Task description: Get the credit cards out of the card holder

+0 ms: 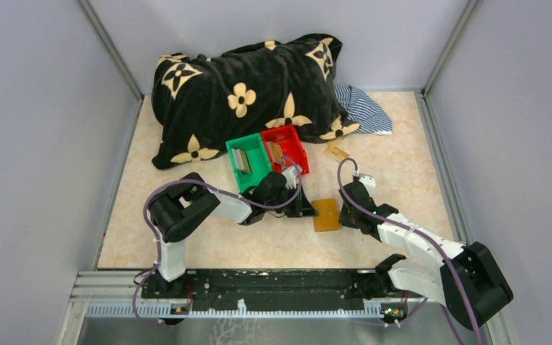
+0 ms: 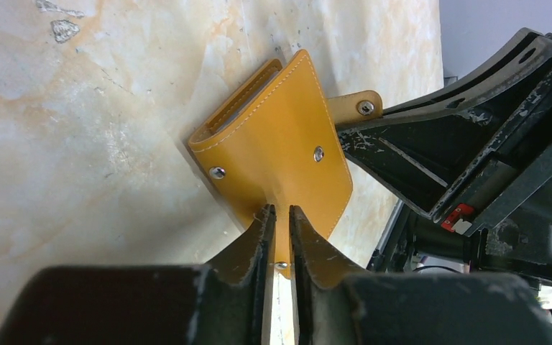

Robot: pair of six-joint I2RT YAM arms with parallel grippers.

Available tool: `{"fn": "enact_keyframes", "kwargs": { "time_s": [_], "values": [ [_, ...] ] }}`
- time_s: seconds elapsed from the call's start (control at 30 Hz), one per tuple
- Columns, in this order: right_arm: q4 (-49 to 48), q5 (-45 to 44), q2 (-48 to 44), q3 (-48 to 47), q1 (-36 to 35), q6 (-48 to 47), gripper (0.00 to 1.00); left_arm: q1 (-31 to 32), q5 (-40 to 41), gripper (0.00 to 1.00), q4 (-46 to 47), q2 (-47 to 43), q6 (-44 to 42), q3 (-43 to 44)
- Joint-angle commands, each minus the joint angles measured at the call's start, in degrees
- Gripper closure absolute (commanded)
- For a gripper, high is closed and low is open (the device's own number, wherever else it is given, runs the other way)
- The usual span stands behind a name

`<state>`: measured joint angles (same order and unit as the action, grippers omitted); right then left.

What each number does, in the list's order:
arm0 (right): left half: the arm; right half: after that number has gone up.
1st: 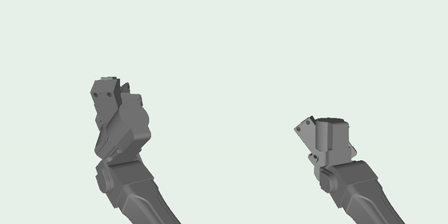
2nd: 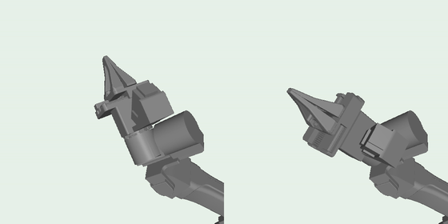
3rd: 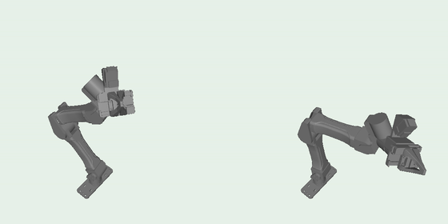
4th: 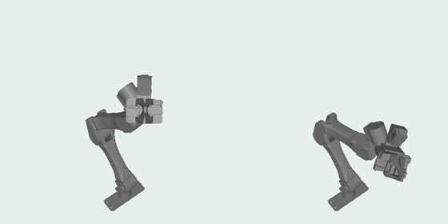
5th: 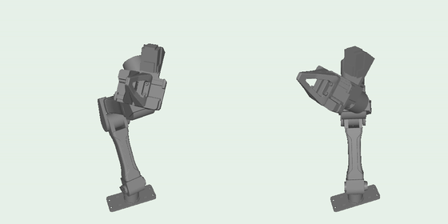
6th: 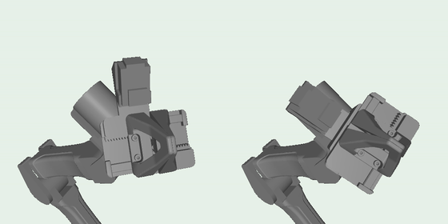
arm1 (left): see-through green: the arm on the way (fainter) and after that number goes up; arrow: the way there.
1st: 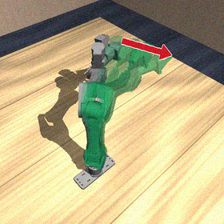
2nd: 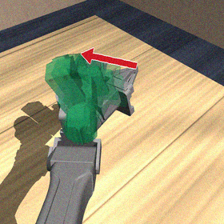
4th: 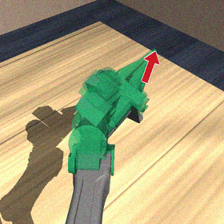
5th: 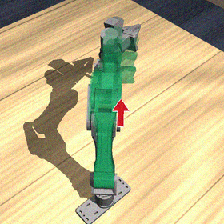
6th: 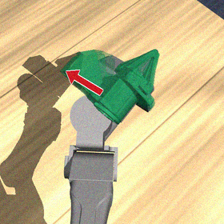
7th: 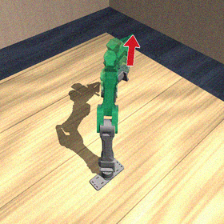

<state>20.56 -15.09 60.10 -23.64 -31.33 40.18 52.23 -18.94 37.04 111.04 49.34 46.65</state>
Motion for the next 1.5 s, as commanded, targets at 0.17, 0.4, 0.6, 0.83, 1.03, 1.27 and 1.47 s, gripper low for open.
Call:
{"fn": "enact_keyframes", "kwargs": {
  "time_s": [0.17,0.4,0.6,0.83,1.03,1.27,1.47],
  "values": [
    [-6.71,4.57,-1.55,1.01,0.39,-2.92,0.93,-0.21,0.45,0.71,-5.61,-5.50,-4.75,-0.58],
    [-9.06,11.78,-7.36,1.77,0.39,-3.20,0.93,-0.15,2.83,0.71,-8.56,-7.63,-6.80,-0.38],
    [-8.11,12.83,-8.86,-0.16,0.38,-3.35,0.93,-0.11,1.72,0.71,-7.73,-6.69,-5.85,-0.54],
    [-10.66,14.64,-4.84,-1.88,-0.31,-3.99,0.93,-0.11,2.98,0.71,-8.18,-9.64,-6.48,-1.92],
    [-12.15,14.41,-3.73,-4.60,-2.52,-3.88,0.93,-0.15,4.35,0.71,-8.86,-13.19,-7.16,-3.73],
    [-15.39,13.94,2.85,-8.51,-4.52,-4.62,0.93,-0.11,7.05,0.72,-10.00,-21.00,-8.73,-5.39],
    [-15.49,12.49,5.08,-9.43,-4.70,-3.76,0.89,-0.12,11.21,0.72,-14.48,-23.04,-11.91,-5.68]
  ]
}}
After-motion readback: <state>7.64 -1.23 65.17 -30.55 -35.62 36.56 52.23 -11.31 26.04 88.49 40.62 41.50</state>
